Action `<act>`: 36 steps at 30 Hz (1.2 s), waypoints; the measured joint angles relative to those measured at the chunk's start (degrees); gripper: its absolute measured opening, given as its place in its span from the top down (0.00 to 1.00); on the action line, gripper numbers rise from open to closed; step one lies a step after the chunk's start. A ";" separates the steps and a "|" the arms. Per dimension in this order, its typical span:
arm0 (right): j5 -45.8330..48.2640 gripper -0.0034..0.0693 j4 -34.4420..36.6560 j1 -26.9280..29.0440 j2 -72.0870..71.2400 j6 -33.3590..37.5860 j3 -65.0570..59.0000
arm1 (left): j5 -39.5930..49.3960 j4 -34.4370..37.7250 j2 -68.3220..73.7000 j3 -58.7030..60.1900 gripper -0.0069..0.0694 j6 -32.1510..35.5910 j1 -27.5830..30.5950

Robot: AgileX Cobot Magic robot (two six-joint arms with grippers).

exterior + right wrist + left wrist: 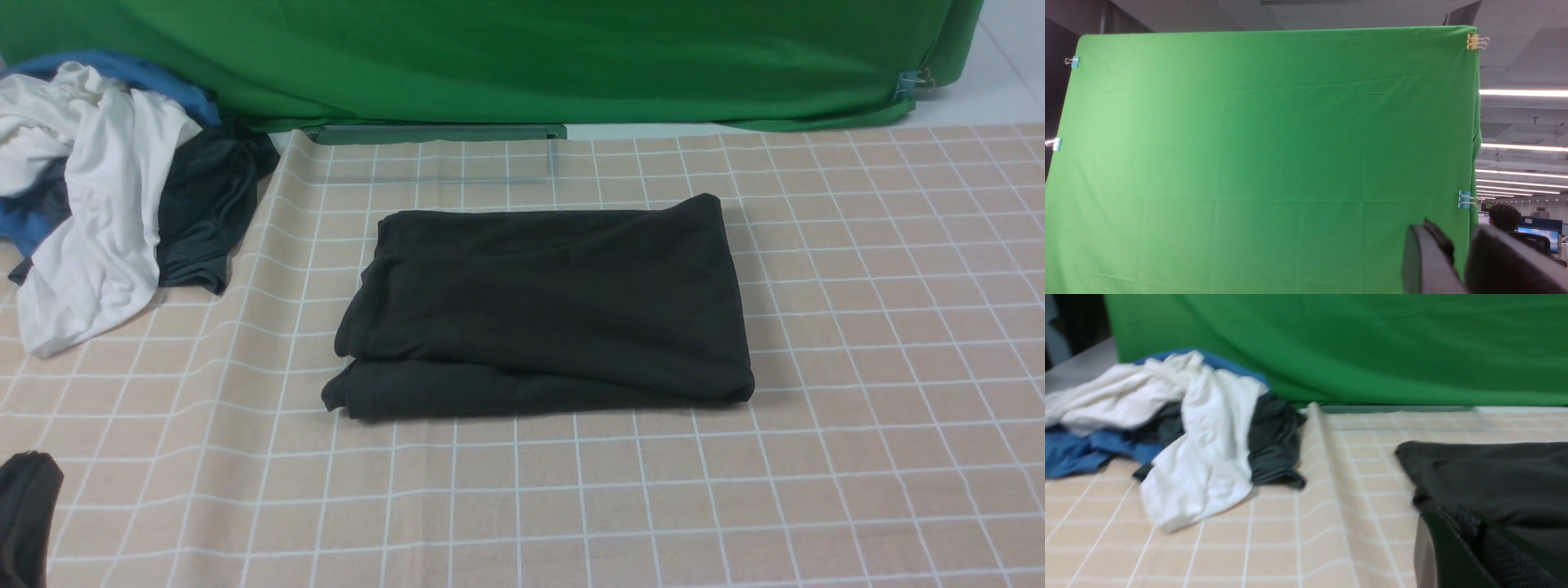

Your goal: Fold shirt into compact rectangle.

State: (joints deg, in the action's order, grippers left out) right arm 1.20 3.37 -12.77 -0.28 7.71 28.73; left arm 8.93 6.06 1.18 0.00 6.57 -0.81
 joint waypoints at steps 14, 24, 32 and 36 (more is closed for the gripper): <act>0.05 0.65 0.00 0.00 0.00 0.00 0.00 | 4.77 -2.52 -0.58 0.38 0.88 0.00 0.74; 0.05 0.65 0.00 0.00 0.00 0.00 0.00 | 4.77 -2.56 -0.58 0.38 0.88 0.00 0.74; 0.42 0.63 -0.05 0.00 0.00 0.34 0.00 | 4.77 -2.76 -0.58 0.38 0.88 0.00 0.74; 3.86 0.63 -0.05 1.72 0.00 1.77 -1.99 | 4.81 -2.76 -0.58 0.38 0.88 0.00 0.74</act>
State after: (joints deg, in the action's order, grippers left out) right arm 5.07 3.32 -11.05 -0.28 9.48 26.74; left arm 13.75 3.30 0.60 0.38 6.57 -0.07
